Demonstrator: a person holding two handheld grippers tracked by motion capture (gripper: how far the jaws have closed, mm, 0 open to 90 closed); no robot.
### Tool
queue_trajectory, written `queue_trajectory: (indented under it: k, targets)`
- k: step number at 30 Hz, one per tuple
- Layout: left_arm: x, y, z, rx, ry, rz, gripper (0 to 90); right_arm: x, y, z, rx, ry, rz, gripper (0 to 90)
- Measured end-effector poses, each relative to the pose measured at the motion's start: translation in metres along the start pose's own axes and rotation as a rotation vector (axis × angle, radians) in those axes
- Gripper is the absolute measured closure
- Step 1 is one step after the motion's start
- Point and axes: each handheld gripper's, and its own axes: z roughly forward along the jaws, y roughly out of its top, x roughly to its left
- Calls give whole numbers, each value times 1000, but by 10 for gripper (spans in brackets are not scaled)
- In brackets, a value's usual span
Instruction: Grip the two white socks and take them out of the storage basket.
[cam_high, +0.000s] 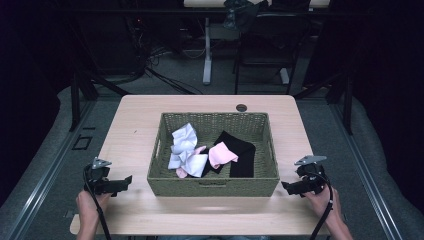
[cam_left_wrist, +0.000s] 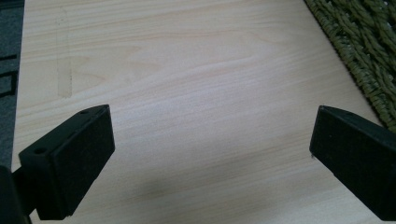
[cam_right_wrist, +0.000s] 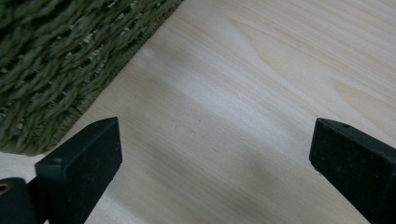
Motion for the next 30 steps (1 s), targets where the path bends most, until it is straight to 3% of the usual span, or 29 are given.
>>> queue_trajectory:
  k: [5,10,15,19,23,30]
  targets:
    - [3,-2,-3,0,-7,-24,1,1,0,-2,-16,16,-1,20]
    - [0,5,-8,-7,1,-15,1,1,3,-2,-30,15,-8,20]
    - [-9,5,-16,9,1,6,1,3,10,2,-47,46,-22,20]
    - [-10,7,-21,-2,-5,-13,1,8,12,1,-51,61,-40,20]
    - [-14,13,-23,2,-10,-3,2,10,13,-2,-74,73,-44,20]
    - [-13,23,-31,-26,-35,-7,1,8,12,0,-52,42,-31,20]
